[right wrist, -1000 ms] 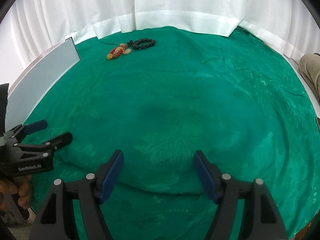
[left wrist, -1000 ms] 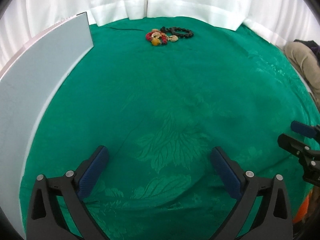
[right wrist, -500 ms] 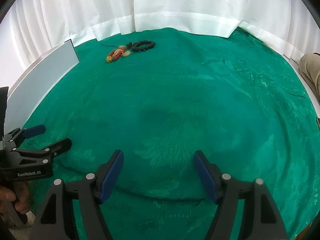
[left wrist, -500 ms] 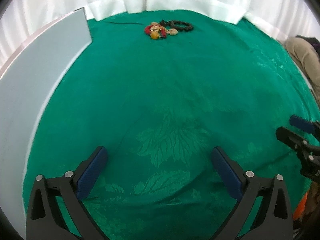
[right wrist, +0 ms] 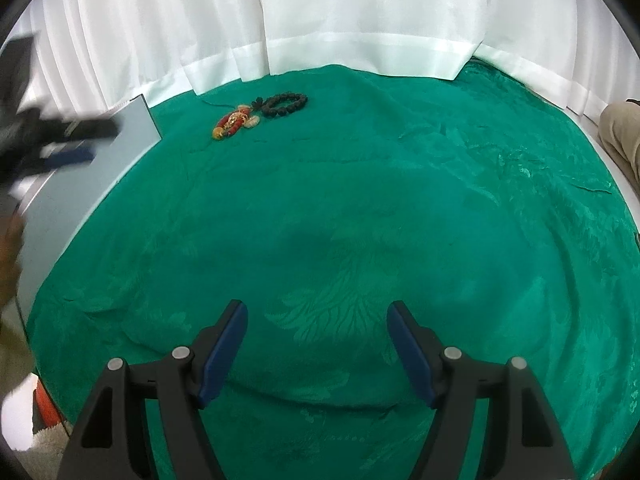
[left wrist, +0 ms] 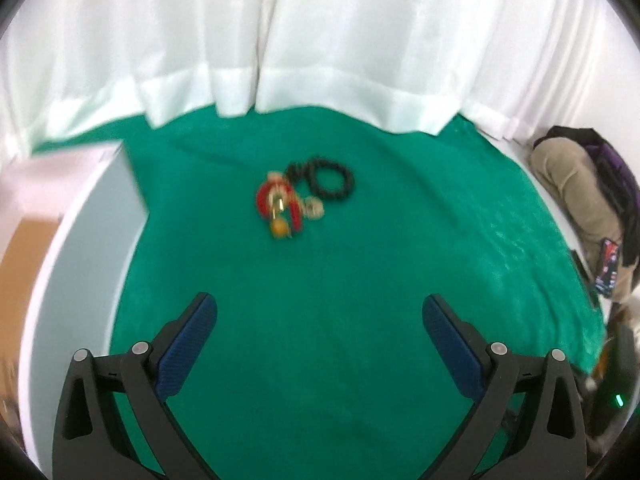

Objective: Organize jewelry

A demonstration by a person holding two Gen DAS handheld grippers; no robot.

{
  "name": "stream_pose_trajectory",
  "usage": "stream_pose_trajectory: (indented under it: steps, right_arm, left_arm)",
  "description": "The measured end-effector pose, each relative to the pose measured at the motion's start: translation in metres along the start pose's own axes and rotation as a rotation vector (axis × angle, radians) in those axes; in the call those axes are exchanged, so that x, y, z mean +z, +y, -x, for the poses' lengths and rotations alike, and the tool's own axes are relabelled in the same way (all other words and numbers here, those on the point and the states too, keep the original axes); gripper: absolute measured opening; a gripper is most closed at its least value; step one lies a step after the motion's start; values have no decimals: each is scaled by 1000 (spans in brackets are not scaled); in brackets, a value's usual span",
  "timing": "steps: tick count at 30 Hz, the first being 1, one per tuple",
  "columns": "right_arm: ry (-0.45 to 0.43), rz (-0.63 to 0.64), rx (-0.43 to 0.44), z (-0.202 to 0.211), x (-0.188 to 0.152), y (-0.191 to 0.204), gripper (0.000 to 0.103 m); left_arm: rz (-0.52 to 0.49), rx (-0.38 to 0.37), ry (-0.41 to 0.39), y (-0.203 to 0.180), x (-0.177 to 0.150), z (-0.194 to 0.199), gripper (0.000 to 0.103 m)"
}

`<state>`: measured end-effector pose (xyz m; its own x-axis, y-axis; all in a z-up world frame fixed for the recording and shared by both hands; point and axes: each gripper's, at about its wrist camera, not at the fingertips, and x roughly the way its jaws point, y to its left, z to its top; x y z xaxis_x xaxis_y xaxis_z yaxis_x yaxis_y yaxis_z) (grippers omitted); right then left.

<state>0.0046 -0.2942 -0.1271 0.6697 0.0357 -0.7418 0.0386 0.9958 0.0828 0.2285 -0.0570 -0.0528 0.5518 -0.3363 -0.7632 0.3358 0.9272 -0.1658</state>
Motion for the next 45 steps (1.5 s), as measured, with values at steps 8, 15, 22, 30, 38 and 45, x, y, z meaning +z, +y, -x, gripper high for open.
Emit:
stream_pose_trajectory:
  steps: [8, 15, 22, 30, 38, 45]
  right_arm:
    - [14, -26, 1, -3, -2, -10, 74]
    - [25, -37, 12, -9, 0, -15, 74]
    - [24, -37, 14, -10, 2, -17, 74]
    - [25, -41, 20, -10, 2, -16, 74]
    - [9, -22, 20, 1, -1, -7, 74]
    - [-1, 1, 24, 14, -8, 5, 74]
  left_arm:
    - [13, 6, 39, 20, 65, -104, 78]
    - [4, 66, 79, 28, 67, -158, 58]
    - [86, 6, 9, 47, 65, -149, 17]
    - [164, -100, -56, 49, 56, -74, 16]
    - [192, -197, -19, 36, 8, 2, 16]
    - [246, -360, 109, 24, -41, 21, 16]
